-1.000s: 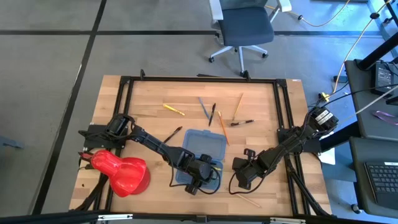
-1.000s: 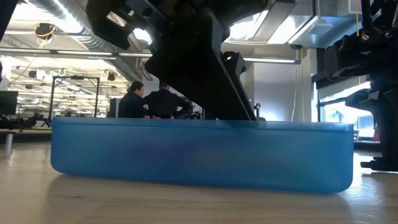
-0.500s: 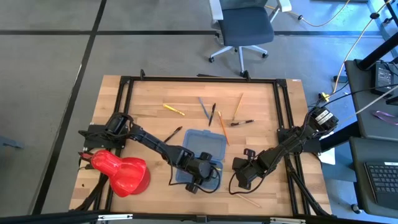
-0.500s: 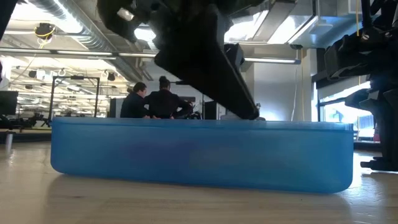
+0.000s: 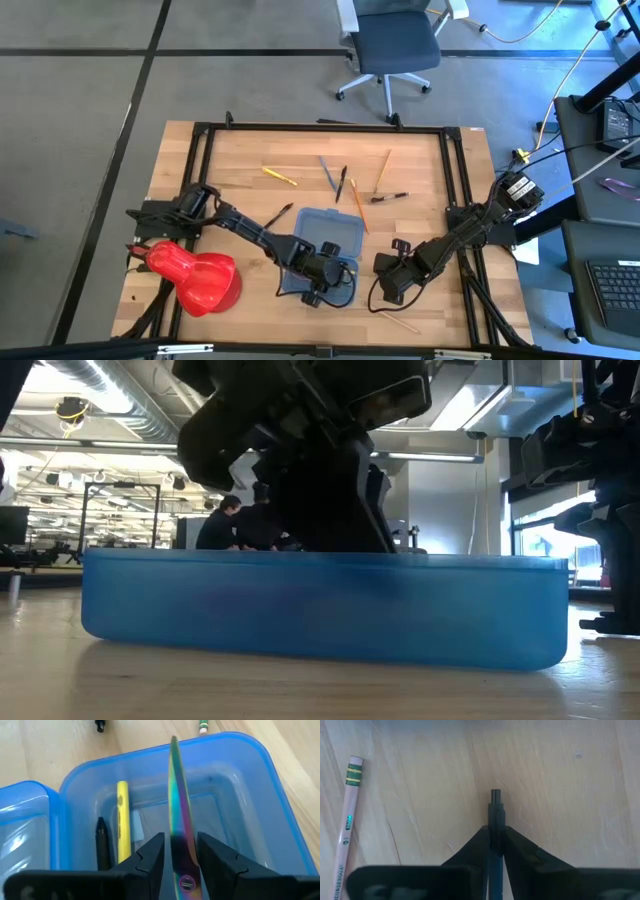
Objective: Pick & place school supplies into a supply box
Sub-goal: Put the bottom right black pen into the blue supply box
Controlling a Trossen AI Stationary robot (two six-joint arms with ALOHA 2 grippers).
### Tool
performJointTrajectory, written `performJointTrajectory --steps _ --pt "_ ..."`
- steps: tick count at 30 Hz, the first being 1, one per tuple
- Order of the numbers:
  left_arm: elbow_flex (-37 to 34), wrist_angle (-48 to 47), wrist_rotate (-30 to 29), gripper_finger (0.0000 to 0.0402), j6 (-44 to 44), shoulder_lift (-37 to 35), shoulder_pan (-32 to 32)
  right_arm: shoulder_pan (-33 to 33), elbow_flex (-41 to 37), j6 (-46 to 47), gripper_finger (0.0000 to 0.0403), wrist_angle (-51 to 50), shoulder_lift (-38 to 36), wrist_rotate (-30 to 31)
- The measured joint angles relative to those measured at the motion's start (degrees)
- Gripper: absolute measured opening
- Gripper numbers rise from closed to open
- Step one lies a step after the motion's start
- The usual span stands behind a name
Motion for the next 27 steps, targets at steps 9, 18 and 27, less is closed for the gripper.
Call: performJointTrajectory --steps 9,18,27 --pt "0.04 -1.36 1.34 0.0048 2.40 -0.04 0.64 0.00 0.00 -1.25 0.0054 0.01 0.00 0.00" --pt "1.83 -8.32 0.86 0.0061 5.24 -1.69 1.05 0.00 0.00 -1.01 0.0054 0.03 0.00 -0.02" --pt "5.06 -13.70 2.09 0.0054 12.67 -1.90 1.06 0.00 0.00 -0.71 0.0054 0.09 0.00 -0.01"
